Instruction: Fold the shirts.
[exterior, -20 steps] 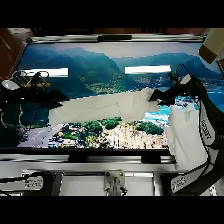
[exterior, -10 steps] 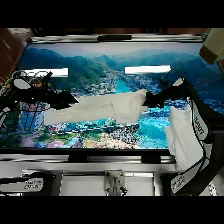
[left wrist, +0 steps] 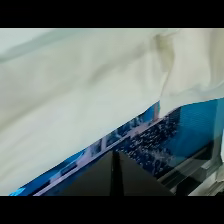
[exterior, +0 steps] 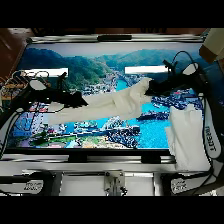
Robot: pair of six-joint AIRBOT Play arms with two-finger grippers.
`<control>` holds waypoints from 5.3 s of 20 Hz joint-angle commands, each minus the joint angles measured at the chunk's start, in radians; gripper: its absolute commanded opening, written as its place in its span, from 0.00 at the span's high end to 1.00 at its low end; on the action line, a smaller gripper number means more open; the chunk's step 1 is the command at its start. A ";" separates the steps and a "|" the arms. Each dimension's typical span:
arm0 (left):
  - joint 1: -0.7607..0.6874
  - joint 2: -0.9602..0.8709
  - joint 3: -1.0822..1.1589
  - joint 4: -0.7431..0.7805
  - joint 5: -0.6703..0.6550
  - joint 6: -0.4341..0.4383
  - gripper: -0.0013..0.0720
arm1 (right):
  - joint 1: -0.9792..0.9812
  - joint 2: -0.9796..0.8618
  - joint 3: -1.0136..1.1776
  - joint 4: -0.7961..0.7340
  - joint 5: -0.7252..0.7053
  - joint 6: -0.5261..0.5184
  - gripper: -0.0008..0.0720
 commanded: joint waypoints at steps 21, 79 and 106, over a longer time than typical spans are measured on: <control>-0.419 -0.242 0.206 -0.160 0.183 -0.109 0.95 | 0.015 0.533 0.004 -0.012 0.162 0.201 0.90; 0.200 0.394 0.206 0.401 -0.135 -0.112 0.95 | -0.438 0.513 -0.025 -0.196 0.170 0.174 0.90; 0.194 0.393 0.207 0.400 -0.166 -0.016 0.95 | -0.575 0.870 -0.759 -0.901 0.472 0.285 0.24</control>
